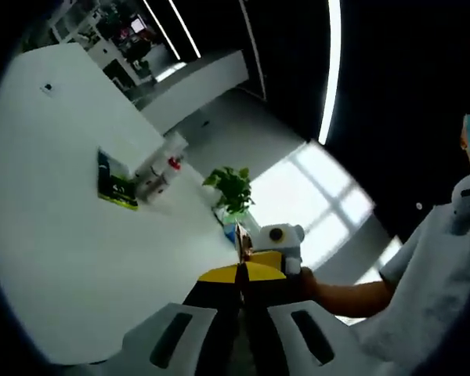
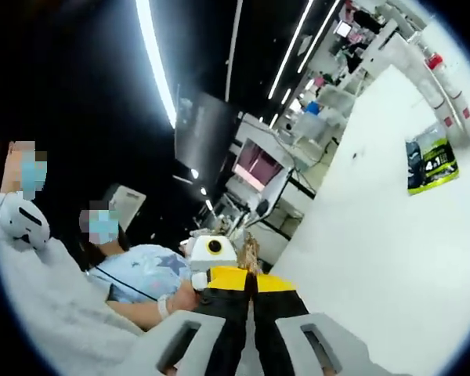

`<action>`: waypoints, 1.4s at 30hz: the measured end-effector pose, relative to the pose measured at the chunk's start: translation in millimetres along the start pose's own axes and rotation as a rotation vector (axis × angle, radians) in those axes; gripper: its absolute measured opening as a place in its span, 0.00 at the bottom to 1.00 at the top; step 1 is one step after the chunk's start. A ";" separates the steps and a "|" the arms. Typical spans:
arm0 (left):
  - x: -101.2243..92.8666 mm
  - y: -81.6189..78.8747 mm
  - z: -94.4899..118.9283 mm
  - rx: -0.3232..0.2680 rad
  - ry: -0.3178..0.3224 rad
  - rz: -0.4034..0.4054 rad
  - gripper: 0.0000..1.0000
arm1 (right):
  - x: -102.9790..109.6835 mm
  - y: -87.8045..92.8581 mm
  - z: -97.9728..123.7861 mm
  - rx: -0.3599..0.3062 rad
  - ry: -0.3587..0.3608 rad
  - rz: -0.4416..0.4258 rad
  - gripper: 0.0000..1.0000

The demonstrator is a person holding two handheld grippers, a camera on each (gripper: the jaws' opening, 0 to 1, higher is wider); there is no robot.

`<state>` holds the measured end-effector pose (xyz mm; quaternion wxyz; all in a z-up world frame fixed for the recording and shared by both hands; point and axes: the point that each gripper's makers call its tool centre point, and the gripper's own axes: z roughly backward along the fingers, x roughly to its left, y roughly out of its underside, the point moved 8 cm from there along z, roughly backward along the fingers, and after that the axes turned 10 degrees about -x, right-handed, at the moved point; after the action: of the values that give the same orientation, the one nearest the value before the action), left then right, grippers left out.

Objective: Arrange the skincare products in the storage area until every visible bottle or jar stands upright without overlapping.

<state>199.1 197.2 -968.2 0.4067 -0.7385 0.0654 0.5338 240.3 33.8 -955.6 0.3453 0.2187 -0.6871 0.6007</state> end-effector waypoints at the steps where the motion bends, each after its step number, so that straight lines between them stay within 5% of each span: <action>1: 2.1 -0.8 -0.7 -0.007 -0.017 -0.007 0.00 | 0.4 -0.4 1.4 0.015 0.044 0.059 0.10; 3: 5.6 -4.6 -1.9 -0.020 -0.025 0.016 0.00 | 0.5 -1.3 5.0 0.020 0.103 0.137 0.24; 8: 11.7 -24.5 -7.5 -0.098 -0.048 0.035 0.00 | 2.9 -2.1 20.6 0.015 0.180 0.299 0.31; 14: 21.1 -46.6 -18.8 -0.141 -0.058 0.044 0.00 | -19.5 18.3 44.3 0.252 0.377 0.484 0.35; 17: 27.5 -57.8 -23.6 -0.148 -0.081 0.039 0.00 | -22.8 38.0 41.2 0.384 0.371 0.587 0.46; 20: 35.1 -67.3 -25.9 -0.160 -0.097 0.038 0.00 | -27.5 54.4 37.1 0.447 0.388 0.679 0.43; 25: 45.1 -80.6 -25.8 -0.162 -0.143 0.048 0.00 | -33.7 58.2 33.0 0.476 0.383 0.789 0.48; 26: 47.1 -82.7 -26.0 -0.159 -0.157 0.044 0.00 | -35.6 60.6 35.3 0.523 0.397 0.791 0.52; 42: 95.5 -118.8 -74.6 -0.085 -0.232 0.014 0.00 | -43.4 63.6 37.0 0.551 0.430 0.825 0.47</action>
<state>357.3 257.9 -978.1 0.3761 -0.6879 0.0004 0.6208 215.9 4.4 -1032.0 0.1436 -0.1147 -0.4468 0.8756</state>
